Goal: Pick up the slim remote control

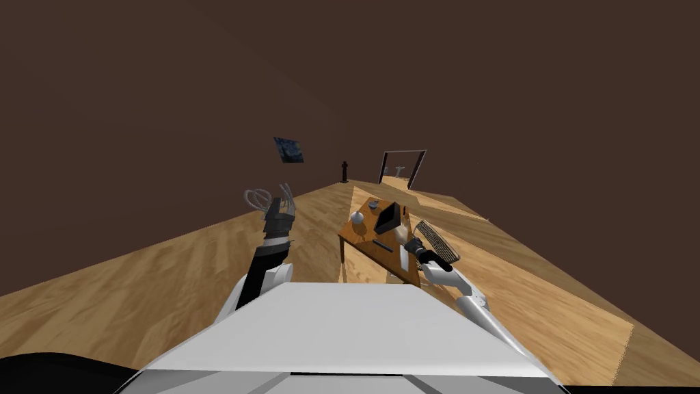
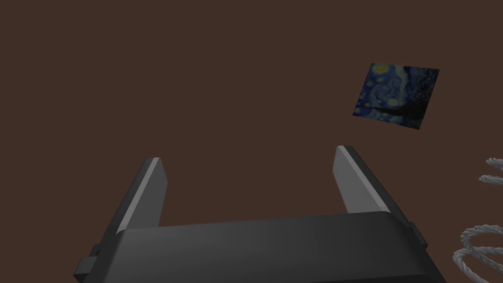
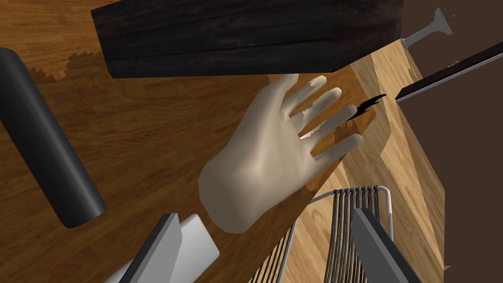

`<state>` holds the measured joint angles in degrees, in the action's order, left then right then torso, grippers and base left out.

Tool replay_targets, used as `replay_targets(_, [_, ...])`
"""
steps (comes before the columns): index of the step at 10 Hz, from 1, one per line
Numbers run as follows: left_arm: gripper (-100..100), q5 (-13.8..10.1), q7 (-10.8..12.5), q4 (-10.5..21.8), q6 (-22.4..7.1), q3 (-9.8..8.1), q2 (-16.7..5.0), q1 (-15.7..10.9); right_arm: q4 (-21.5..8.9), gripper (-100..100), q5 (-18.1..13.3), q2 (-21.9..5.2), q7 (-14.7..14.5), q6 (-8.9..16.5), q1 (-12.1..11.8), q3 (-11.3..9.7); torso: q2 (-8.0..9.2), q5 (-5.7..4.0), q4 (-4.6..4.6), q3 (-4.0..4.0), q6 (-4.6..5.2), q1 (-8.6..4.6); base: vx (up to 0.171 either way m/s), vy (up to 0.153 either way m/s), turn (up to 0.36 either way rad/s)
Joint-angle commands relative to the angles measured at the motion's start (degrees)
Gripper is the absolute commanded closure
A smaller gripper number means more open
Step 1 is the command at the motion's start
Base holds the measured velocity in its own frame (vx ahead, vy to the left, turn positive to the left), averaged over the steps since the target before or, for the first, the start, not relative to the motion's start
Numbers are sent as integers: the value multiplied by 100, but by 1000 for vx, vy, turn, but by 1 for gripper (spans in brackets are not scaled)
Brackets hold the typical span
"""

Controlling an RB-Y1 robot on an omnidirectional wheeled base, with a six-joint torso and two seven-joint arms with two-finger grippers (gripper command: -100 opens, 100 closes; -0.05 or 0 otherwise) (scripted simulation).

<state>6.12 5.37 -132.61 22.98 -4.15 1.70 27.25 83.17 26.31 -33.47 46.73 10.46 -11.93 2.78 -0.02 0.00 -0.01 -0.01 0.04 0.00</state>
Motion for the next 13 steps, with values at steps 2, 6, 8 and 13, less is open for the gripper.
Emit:
replay_targets(2, [0, 0, 0, 0, 0, 0, 0, 0, -402, -100, 265, -192, 449, 407, 155, -24, 0, 1, 1, 0, -3, 2, 5, 9, 109])
replay_targets(6, [0, 0, 0, 0, 0, 0, 0, -1, -845, -100, 499, -336, 797, 701, 287, -59, 0, 1, 1, 1, -4, 1, 2, 3, 60])
replay_targets(8, [0, 0, 0, 0, 0, 0, 0, -1, -1202, -100, 735, -465, 1133, 991, 419, -97, -3, 1, 1, -1, -5, 1, 10, 2, 136])
replay_targets(13, [0, 0, 0, 0, 0, 0, 0, 0, -2091, -100, 1361, -736, 1970, 1774, 804, -225, -1, 0, 0, 0, 1, -1, 8, -1, 121])
